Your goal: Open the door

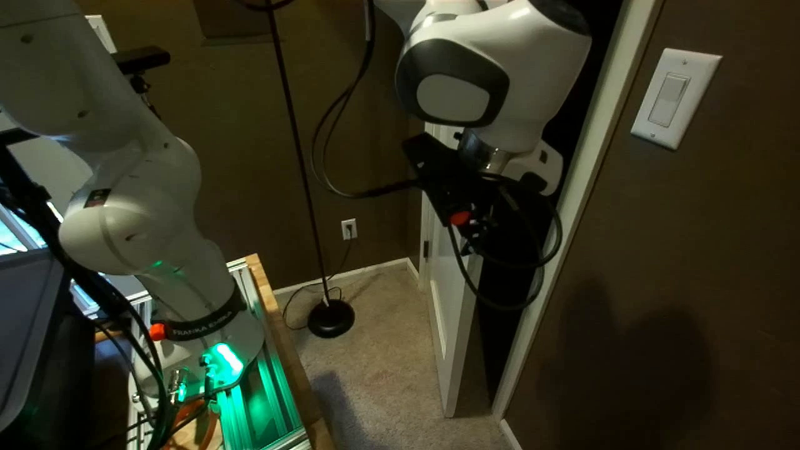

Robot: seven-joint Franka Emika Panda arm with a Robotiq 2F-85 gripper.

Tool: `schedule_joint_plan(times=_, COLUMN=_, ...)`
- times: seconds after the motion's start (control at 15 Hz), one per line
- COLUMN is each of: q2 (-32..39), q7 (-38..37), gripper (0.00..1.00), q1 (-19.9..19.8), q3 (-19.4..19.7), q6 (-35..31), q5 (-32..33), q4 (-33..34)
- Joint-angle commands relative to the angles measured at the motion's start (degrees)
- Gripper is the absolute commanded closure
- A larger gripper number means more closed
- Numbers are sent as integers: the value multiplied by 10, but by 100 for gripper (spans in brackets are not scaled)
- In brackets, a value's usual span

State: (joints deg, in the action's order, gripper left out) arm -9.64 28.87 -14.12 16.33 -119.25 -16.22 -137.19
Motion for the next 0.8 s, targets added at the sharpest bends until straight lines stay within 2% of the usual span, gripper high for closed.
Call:
schedule_joint_plan(times=0.0, q2=26, q7=-42, gripper=0, q1=6, q3=19, q6=-6, q5=-75, q4=55)
schedule_joint_plan(times=0.13, q2=37, q7=-61, gripper=0, q1=17, q3=15, q6=-21, q5=-142, q4=76)
schedule_joint_plan(times=0.33, q2=57, q7=-95, gripper=0, q1=32, q3=-4, q6=-109, q5=-223, q4=94)
schedule_joint_plan(times=0.53, q2=80, q7=-121, gripper=0, q1=41, q3=-25, q6=-194, q5=-245, q4=106)
schedule_joint_plan(times=0.73, q2=96, q7=-100, gripper=0, q1=45, q3=-35, q6=-196, q5=-280, q4=118)
